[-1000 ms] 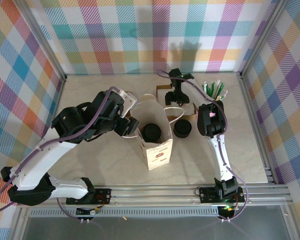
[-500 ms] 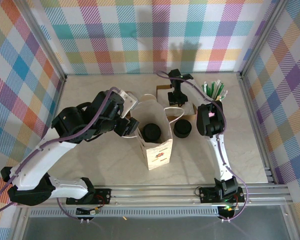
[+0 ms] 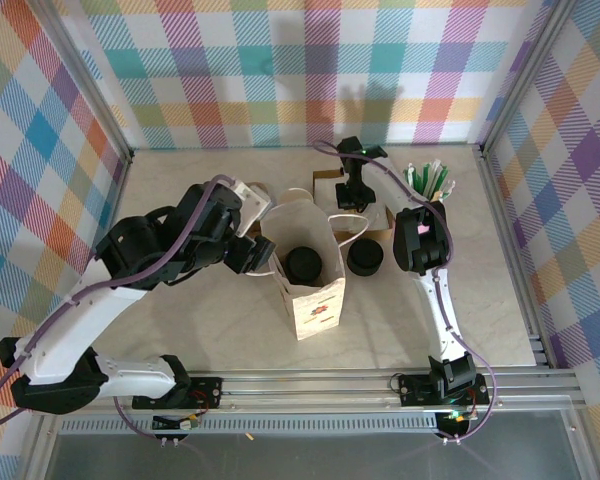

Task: Pack the takeout coffee

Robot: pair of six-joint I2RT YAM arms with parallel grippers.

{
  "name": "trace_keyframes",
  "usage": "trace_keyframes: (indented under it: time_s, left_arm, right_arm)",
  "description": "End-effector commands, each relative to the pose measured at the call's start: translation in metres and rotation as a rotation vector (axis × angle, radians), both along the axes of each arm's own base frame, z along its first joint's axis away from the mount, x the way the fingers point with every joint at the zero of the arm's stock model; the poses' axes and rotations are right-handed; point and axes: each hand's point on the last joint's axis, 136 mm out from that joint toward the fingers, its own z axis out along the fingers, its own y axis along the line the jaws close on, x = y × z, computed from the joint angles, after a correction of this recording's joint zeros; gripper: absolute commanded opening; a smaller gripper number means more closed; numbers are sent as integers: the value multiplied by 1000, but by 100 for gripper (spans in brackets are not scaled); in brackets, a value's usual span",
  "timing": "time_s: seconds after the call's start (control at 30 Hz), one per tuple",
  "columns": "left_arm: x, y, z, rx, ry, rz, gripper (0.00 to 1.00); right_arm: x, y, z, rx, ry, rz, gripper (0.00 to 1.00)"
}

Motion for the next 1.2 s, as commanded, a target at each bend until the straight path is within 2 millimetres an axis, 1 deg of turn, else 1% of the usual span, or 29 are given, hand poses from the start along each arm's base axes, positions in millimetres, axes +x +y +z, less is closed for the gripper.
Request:
trace_keyframes:
  time_s: [0.0, 0.13, 0.17, 0.23, 0.27, 0.4, 0.5, 0.57, 0.67, 0.8, 0.9, 1.03, 1.1, 1.17]
  left_arm:
    - [-7, 4, 4, 0, 4, -18, 69]
    - [-7, 2, 3, 1, 4, -23, 69]
    - [-6, 2, 3, 3, 6, -25, 69]
    - [-6, 0, 2, 2, 4, -28, 69]
    - [-6, 0, 2, 2, 2, -28, 69]
    - [-5, -1, 1, 1, 0, -31, 69]
    - [-5, -1, 0, 1, 0, -31, 69]
    - [-6, 0, -1, 1, 0, -31, 69]
    - [-6, 1, -1, 0, -4, -31, 69]
    - [-4, 1, 2, -2, -18, -27, 69]
    - [-1, 2, 4, -3, -36, -14, 69]
    - [8, 2, 18, -34, -100, 19, 69]
    - [14, -1, 30, -64, -149, 29, 70]
    - [20, -2, 42, -87, -190, 40, 70]
  right_arm:
    - [4, -2, 37, 19, -52, 2, 5]
    - [7, -3, 52, 17, -85, 6, 10]
    - [7, -3, 56, 19, -92, 7, 9]
    - [8, -3, 62, 25, -103, 11, 1]
    - [8, -4, 64, 27, -107, 10, 0]
    - [8, -3, 75, 34, -127, 8, 0]
    - [9, -3, 81, 41, -139, 7, 7]
    - [9, -2, 82, 46, -140, 5, 8]
    - [9, -1, 83, 68, -136, -2, 0]
    - [9, 0, 92, 84, -150, -18, 0]
    - [8, 3, 111, 118, -183, -20, 0]
    - [6, 8, 154, 182, -266, -20, 0]
    - [4, 9, 181, 223, -320, -18, 0]
    - [-1, 11, 202, 255, -358, -11, 0]
